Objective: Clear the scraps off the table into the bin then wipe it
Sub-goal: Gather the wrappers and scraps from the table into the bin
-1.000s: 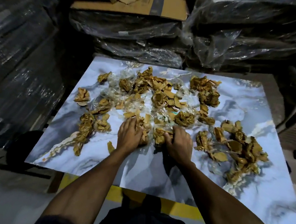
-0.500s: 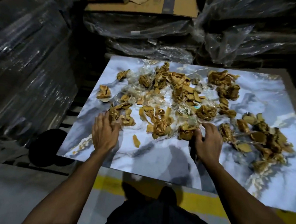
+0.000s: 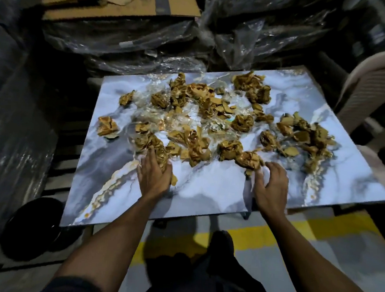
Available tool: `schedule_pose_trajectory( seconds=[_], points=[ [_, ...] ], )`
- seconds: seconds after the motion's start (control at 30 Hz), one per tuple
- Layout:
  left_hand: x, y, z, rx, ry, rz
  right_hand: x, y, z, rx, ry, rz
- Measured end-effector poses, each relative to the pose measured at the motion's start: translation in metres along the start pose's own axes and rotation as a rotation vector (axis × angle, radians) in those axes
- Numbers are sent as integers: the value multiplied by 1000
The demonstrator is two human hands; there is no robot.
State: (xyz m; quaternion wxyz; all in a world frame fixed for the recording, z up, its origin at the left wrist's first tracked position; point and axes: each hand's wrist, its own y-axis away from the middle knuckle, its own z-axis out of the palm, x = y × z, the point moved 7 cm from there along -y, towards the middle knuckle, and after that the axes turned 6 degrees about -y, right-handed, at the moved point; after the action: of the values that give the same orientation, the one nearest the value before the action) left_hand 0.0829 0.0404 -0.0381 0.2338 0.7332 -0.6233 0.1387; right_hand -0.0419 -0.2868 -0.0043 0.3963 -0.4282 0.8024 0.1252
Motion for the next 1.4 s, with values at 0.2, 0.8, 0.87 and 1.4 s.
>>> schedule_pose_trajectory(
  seconds=[0.2,0.8,0.87,1.4],
  points=[
    [40,9,26,-78,5,35,9,11,-19,37,-31,32],
    [84,32,61,349,145,-227,113,-109,-93,186,-163,124],
    [88,33,66,354,151,-262,126,-126,-93,170,-214,129],
    [107,47,76,425,-29,-300,108,-218,-42,-158,-4,28]
  ],
)
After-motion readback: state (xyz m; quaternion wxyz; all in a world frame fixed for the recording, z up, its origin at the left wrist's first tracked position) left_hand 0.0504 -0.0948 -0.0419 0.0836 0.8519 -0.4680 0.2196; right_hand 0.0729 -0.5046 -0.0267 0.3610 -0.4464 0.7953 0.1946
